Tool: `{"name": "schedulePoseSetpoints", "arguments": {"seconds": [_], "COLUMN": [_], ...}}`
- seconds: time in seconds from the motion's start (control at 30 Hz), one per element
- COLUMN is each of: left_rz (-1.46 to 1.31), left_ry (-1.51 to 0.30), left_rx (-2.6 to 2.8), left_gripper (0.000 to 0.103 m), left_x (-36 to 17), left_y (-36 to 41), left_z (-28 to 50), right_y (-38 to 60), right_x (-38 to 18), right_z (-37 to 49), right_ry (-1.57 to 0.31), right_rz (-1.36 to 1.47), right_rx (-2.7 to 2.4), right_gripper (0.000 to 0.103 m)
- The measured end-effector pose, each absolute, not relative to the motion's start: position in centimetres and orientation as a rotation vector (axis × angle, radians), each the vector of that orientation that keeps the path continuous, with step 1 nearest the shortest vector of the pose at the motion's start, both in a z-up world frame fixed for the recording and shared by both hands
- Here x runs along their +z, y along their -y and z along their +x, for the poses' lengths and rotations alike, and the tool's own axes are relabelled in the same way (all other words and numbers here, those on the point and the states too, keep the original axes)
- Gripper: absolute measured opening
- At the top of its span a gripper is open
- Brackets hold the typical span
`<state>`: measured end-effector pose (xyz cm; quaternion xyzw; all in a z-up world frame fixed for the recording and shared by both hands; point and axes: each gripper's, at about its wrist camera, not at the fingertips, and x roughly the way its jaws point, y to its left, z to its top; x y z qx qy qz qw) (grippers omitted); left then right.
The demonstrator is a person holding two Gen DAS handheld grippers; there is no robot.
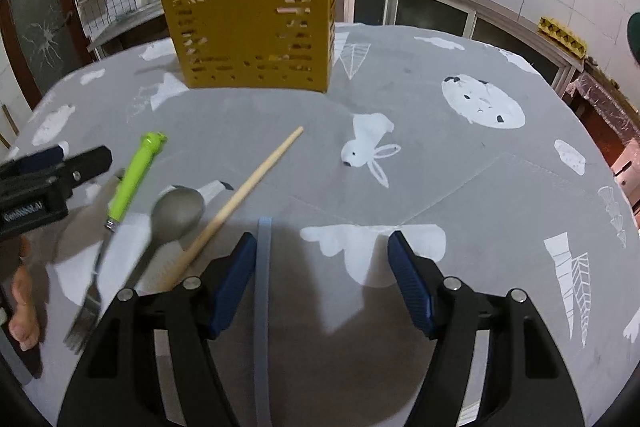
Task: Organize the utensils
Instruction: 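Move both open tools back toward the frog fork and small spoon, then close the left tool on the green frog-handled fork while the right tool grasps the small spoon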
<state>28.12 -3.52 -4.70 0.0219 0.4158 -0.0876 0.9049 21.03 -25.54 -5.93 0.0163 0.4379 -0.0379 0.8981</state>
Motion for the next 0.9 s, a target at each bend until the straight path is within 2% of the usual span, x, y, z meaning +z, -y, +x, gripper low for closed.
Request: {"name": "schedulePoseSetpoints", "arguments": {"seconds": [0.4, 0.5, 0.57, 0.63, 0.77, 0.9], "left_rz": [0.086, 0.089, 0.080, 0.079, 0.097, 0.101], "left_ry": [-0.879, -0.904, -0.934, -0.947, -0.960, -0.985], "left_rx": [-0.230, -0.242, -0.248, -0.239, -0.243, -0.253], "left_gripper": [0.098, 0.088, 0.074, 0.069, 0.049, 0.041], "left_x": [-5.4, -5.7, -5.9, -6.0, -6.0, -5.8], "left_y": [6.5, 7.0, 7.3, 7.5, 8.3, 8.7], "left_z": [29.2, 29.7, 30.1, 30.5, 30.6, 30.8], "right_y": [25.4, 25.3, 25.4, 25.6, 25.7, 25.8], "right_x": [-5.8, -5.7, -5.6, -5.6, -5.7, -5.6], "right_z": [21.6, 22.1, 22.4, 22.7, 23.1, 23.6], "right_ry": [-0.913, -0.926, -0.935, -0.941, -0.952, -0.967], "right_rz": [0.064, 0.066, 0.067, 0.084, 0.094, 0.114], "right_rx": [-0.075, -0.071, -0.067, -0.067, -0.072, -0.083], "right_gripper": [0.042, 0.034, 0.026, 0.023, 0.019, 0.015]}}
